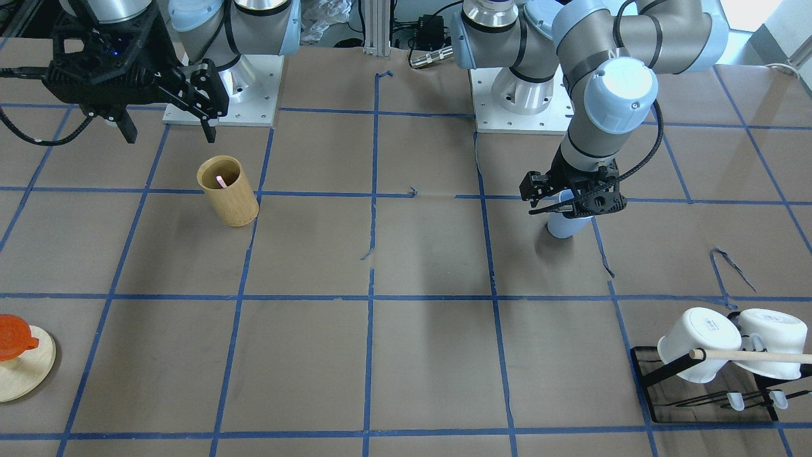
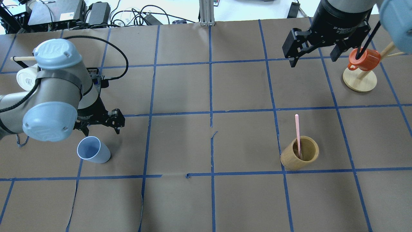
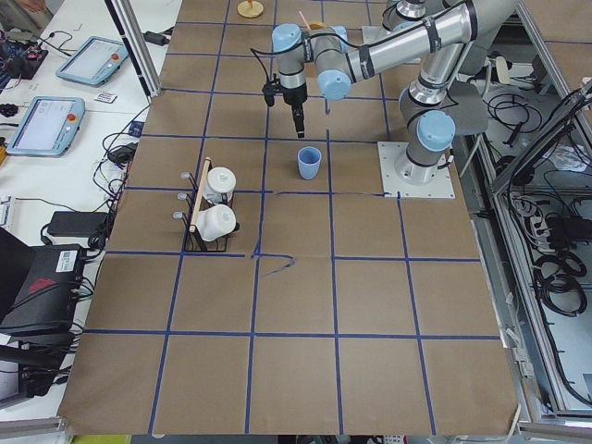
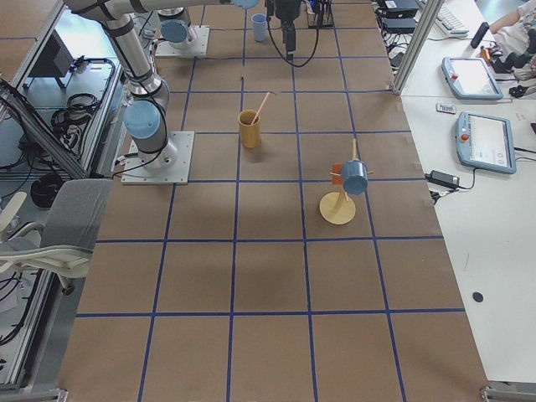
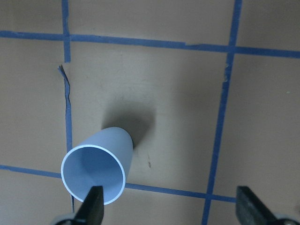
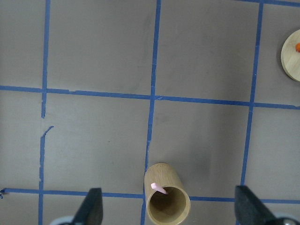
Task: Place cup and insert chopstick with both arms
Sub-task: 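Grasp the light blue cup rim with the left gripper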
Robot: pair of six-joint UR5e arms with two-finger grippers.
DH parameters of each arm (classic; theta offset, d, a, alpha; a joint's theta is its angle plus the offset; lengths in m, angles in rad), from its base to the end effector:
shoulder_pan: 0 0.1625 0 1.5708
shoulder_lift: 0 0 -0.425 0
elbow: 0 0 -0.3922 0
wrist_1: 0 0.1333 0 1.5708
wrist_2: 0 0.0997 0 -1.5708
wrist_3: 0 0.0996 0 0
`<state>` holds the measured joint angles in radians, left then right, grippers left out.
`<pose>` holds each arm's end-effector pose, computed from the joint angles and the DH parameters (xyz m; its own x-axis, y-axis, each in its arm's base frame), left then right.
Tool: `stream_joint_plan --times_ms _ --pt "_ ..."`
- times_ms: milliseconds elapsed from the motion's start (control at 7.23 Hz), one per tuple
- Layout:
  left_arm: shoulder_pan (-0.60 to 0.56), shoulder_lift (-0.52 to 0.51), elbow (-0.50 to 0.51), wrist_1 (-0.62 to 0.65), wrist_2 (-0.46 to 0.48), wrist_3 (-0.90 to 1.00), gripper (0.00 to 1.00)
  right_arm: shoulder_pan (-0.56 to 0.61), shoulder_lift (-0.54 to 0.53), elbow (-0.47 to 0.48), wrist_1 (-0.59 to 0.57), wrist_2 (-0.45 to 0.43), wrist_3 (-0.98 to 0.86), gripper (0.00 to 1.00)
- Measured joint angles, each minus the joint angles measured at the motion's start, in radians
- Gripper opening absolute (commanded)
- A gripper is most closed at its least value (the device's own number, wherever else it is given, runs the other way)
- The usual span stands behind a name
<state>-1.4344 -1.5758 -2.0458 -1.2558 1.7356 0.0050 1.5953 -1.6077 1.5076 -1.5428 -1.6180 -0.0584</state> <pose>-0.0571 -0.4441 0.2931 -0.9816 -0.1025 -0.1610 -0.1292 0.9778 0.1651 0.1404 -0.4779 0.5344 -0.9955 -0.0792 0.0512 -0.0827 0.9942 -0.0692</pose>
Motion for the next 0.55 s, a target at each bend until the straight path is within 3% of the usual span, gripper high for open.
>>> stream_joint_plan --times_ms 138,277,415,553 --pt "0.031 -0.018 -0.03 0.008 0.001 -0.001 0.64 0.0 -0.001 0.002 0.001 0.0 -0.003 1.0" --pt "0.05 -0.044 -0.042 0.007 0.0 -0.006 0.15 0.0 -0.001 0.004 0.001 0.0 -0.005 1.0" --pt "0.057 -0.067 -0.045 0.007 -0.001 -0.01 0.0 0.0 -0.001 0.005 0.001 -0.001 -0.005 1.0" --pt "0.058 -0.079 -0.045 0.007 -0.001 -0.012 0.0 -0.003 -0.001 0.015 0.002 -0.013 -0.01 1.0"
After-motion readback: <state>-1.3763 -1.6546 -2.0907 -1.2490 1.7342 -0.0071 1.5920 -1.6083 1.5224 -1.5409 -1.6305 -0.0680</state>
